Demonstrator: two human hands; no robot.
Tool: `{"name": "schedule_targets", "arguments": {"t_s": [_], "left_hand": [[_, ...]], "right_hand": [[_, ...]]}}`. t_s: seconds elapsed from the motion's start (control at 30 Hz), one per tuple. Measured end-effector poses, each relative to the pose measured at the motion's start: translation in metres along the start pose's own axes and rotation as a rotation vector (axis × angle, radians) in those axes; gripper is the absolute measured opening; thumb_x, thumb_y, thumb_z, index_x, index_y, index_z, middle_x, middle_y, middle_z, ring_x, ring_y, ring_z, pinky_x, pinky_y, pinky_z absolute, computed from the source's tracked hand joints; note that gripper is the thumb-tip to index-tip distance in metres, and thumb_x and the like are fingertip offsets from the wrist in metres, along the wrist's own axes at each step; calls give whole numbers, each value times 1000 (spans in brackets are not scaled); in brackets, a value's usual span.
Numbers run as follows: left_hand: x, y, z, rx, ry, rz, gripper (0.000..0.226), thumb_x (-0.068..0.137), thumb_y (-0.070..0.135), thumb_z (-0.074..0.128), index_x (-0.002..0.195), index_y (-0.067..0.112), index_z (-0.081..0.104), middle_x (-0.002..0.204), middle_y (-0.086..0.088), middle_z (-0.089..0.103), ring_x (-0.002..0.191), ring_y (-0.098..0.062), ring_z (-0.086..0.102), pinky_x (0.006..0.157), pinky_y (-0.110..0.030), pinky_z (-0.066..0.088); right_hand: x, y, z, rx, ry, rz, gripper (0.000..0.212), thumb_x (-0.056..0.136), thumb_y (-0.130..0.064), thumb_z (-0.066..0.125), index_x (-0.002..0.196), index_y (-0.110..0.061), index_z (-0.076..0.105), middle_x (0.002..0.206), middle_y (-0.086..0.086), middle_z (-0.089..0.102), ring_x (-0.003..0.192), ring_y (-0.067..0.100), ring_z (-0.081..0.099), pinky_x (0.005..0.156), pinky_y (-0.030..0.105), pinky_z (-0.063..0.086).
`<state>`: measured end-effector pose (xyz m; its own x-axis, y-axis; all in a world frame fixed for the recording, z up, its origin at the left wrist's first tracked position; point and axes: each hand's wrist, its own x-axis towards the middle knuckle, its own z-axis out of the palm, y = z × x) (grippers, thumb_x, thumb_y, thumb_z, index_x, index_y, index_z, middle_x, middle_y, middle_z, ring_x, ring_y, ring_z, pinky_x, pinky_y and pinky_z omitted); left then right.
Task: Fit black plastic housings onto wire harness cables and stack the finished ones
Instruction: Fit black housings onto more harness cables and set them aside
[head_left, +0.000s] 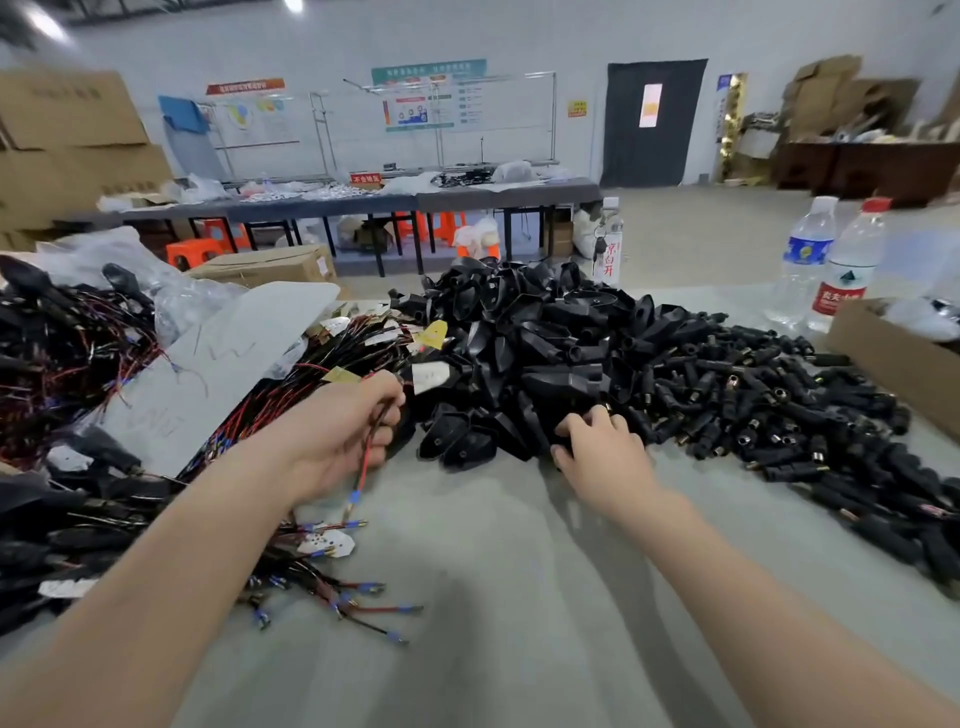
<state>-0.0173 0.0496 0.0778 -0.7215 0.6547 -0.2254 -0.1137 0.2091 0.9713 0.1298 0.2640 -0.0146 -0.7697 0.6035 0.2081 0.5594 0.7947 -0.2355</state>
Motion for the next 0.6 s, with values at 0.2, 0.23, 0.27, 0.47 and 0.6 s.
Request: {"name": "schedule_targets", "arguments": {"t_s": [0.2,0.23,0.27,0.47,0.6], "left_hand": [[-47,-39,41,19,21,142,28,93,19,58,66,13,51,53,0,41,39,-12,34,42,-23,28],[-51,-45,46,-11,25,167,30,96,17,57,67,11,51,52,0,43,37,-12,35,40,-23,29],[-55,-50,52,-32,11,202,30,98,16,56,69,10,52,53,-1,45,37,-12,37,38,-22,30],[-61,-59,86,-125,-5,433,23,102,19,53,81,10,54,63,-1,61,49,-14,52,45,-22,42],[-46,-72,107,-292,122,372,18,102,20,53,90,8,59,74,-3,67,56,-15,58,47,-23,44]], "right_hand": [[-10,0,-4,1,-54,21,31,100,-42,53,121,-19,49,125,11,43,115,32,48,95,40,40],[-12,2,-6,30,-67,27,32,99,-43,54,120,-20,51,124,11,44,116,32,48,97,40,41],[-15,4,-8,77,-72,38,32,98,-45,56,118,-20,52,123,10,46,115,31,49,98,40,43],[-52,20,-30,1056,-119,213,23,89,-41,72,91,-18,72,82,-9,75,78,8,68,67,14,50],[-78,41,-27,1876,-290,460,42,78,-30,79,111,-5,71,111,25,72,99,34,73,73,34,61]]}}
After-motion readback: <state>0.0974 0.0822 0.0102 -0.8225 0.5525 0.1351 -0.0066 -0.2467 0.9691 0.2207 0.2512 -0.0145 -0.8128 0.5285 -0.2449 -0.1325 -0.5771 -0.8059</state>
